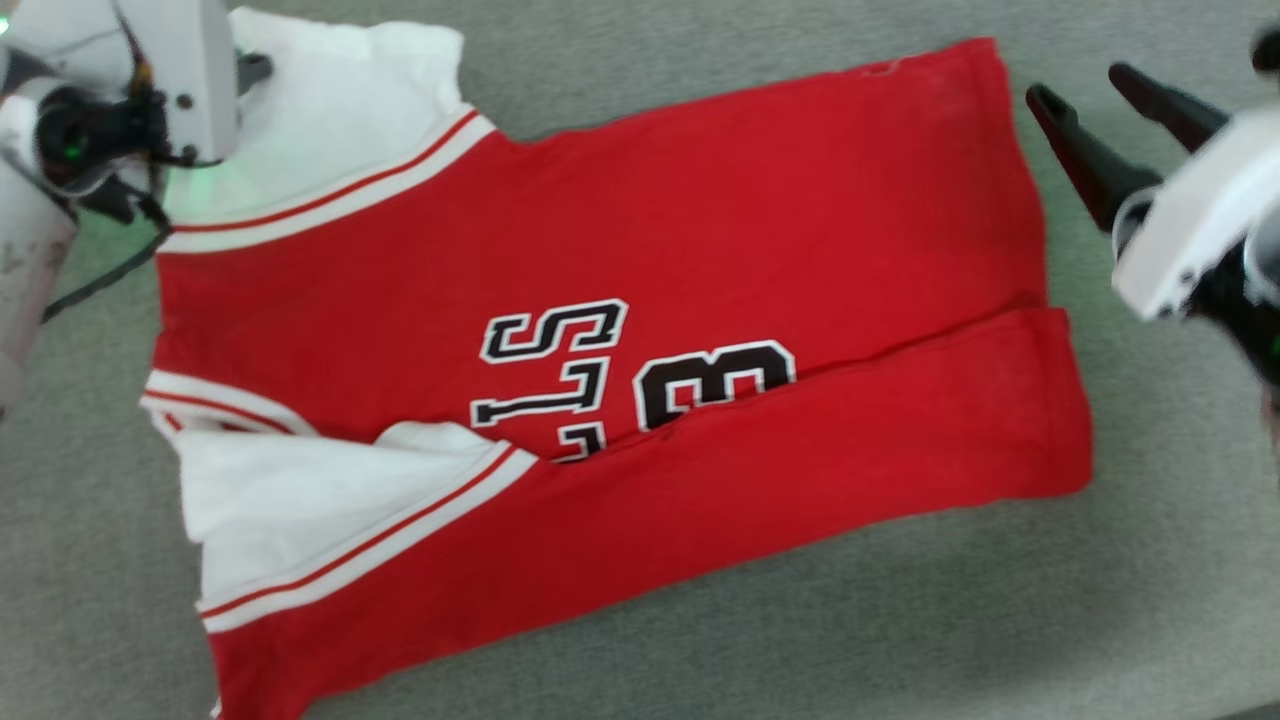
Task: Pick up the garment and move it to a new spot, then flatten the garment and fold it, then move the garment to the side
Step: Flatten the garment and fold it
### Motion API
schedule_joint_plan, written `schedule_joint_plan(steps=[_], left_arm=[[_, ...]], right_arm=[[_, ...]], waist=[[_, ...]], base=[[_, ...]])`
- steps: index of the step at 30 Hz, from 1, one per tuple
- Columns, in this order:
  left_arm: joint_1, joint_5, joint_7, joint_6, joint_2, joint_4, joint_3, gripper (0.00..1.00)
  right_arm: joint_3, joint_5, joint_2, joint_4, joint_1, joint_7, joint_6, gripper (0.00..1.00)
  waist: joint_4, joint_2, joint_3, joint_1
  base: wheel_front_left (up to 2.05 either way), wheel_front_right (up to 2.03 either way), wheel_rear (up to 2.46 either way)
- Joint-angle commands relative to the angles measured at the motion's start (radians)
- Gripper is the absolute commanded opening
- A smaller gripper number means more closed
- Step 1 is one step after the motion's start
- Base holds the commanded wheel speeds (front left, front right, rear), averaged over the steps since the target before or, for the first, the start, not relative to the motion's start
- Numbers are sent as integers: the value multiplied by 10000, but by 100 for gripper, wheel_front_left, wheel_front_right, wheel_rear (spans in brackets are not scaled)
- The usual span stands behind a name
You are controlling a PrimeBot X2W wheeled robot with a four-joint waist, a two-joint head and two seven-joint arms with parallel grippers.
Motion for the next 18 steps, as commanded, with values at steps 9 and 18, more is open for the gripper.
schedule_joint_plan(steps=[9,18], left_arm=[[-384,-321,-302,-19,-235,-482,-524,0],[-616,-638,-667,-20,-381,-850,-1053,0]], right_arm=[[1129,202,-290,3196,-2642,2301,-5,100],[1668,621,-252,5143,-3690,2896,-5,58]], waist=[[878,0,392,0],[1255,0,501,0]], base=[[0,0,0],[0,0,0]])
